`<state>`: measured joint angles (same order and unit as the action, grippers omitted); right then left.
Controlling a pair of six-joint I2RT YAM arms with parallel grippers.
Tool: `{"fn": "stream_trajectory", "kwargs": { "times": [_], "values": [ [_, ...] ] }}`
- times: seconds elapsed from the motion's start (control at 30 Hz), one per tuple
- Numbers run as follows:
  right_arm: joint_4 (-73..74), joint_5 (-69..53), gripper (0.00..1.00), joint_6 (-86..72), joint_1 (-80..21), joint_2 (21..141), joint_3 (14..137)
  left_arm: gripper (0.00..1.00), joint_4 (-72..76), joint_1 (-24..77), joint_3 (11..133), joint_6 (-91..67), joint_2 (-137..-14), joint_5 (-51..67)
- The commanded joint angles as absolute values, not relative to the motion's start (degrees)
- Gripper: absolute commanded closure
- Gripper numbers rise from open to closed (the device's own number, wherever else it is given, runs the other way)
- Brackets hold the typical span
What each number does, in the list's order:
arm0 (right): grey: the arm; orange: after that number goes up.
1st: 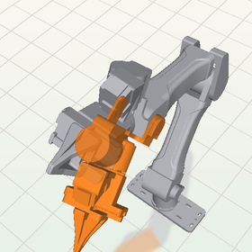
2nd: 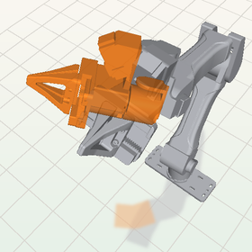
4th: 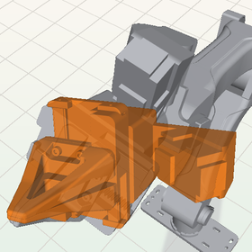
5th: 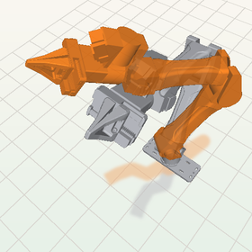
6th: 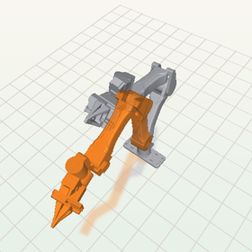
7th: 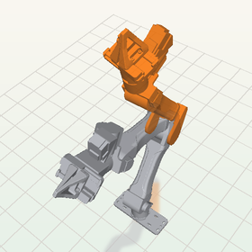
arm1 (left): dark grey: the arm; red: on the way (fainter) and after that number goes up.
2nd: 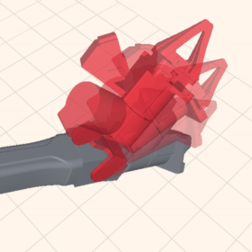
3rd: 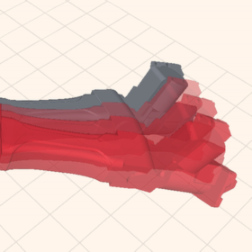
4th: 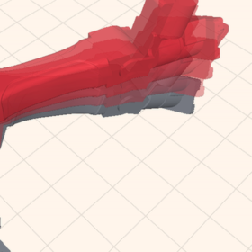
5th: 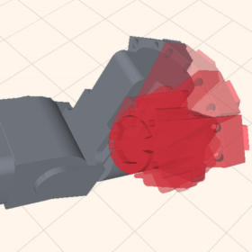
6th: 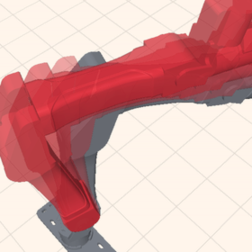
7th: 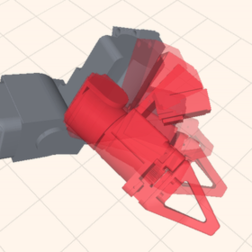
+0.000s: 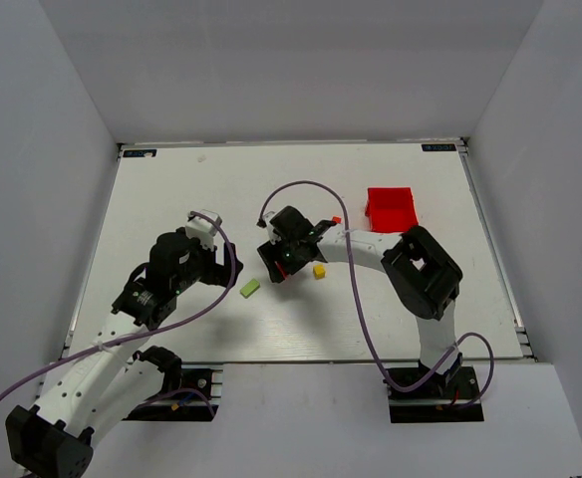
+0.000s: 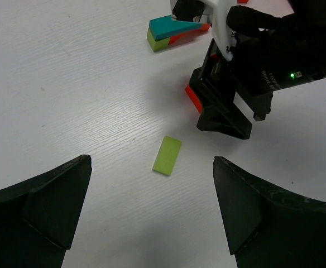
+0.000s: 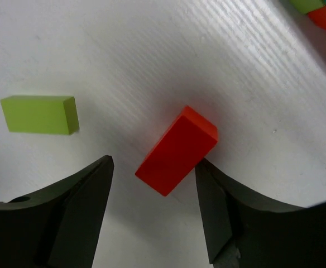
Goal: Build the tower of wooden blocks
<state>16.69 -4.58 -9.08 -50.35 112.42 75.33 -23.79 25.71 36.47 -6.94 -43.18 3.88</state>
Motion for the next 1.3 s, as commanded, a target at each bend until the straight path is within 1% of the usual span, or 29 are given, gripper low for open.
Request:
{"fn": "stream_trajectory", "kwargs": {
  "times": [0.0,0.07,0.13,0.17,0.2,0.23,0.33,0.4,0.53,0.57,0.67,0.93,1.1,1.23,1.27],
  "values": [
    [17.14,1.48,0.34,-10.46,-51.24,113.73,78.4,0.0,-22.94,26.02,37.53,-7.29,-41.92,4.39],
    [17.14,1.84,0.38,-9.85,-51.68,114.08,78.49,0.0,-22.94,26.02,37.53,-7.29,-41.92,4.39],
    [16.79,3.24,0.45,-8.27,-51.94,114.17,78.4,0.0,-22.94,26.02,37.53,-7.29,-41.92,4.39],
    [16.53,3.69,0.5,-7.3,-52.03,114.0,78.31,0.0,-22.94,26.02,37.53,-7.29,-41.92,4.92],
    [16.78,4.3,0.57,-6.08,-52.12,113.65,78.31,0.0,-22.94,26.02,37.53,-7.29,-41.92,4.92],
    [16.79,5.0,0.57,-5.46,-52.12,113.38,78.14,0.0,-22.94,26.02,37.53,-7.29,-41.92,4.92],
    [17.23,6.23,0.64,-1.94,-52.21,112.24,77.87,0.0,-22.94,26.02,37.53,-7.29,-41.92,4.92],
    [17.31,7.64,0.62,1.65,-52.29,111.53,77.17,0.0,-22.94,26.02,37.53,-7.29,-41.92,5.45],
    [17.93,7.83,0.52,5.36,-51.86,110.83,76.91,0.0,-22.94,26.02,37.53,-7.29,-41.4,5.97],
    [17.93,7.21,0.47,6.67,-51.86,110.74,76.82,0.0,-22.94,26.02,37.53,-6.77,-41.4,5.98],
    [18.02,6.77,0.42,8.26,-52.12,110.66,76.82,0.0,-22.94,26.02,37.53,-6.77,-41.4,5.98],
    [17.14,5.72,0.42,9.76,-52.38,108.99,76.11,0.0,-22.94,26.02,37.53,-6.77,-41.4,5.98],
    [15.91,4.31,0.49,11.16,-52.47,108.11,75.15,0.0,-22.94,26.02,37.53,-6.77,-41.4,6.5],
    [16.26,2.29,0.49,11.69,-52.47,107.93,74.88,0.0,-22.94,26.02,37.53,-6.77,-41.4,6.5],
    [16.43,2.11,0.48,11.78,-52.56,108.19,75.14,0.0,-22.94,26.02,37.53,-6.77,-41.4,6.5]
  ]
}}
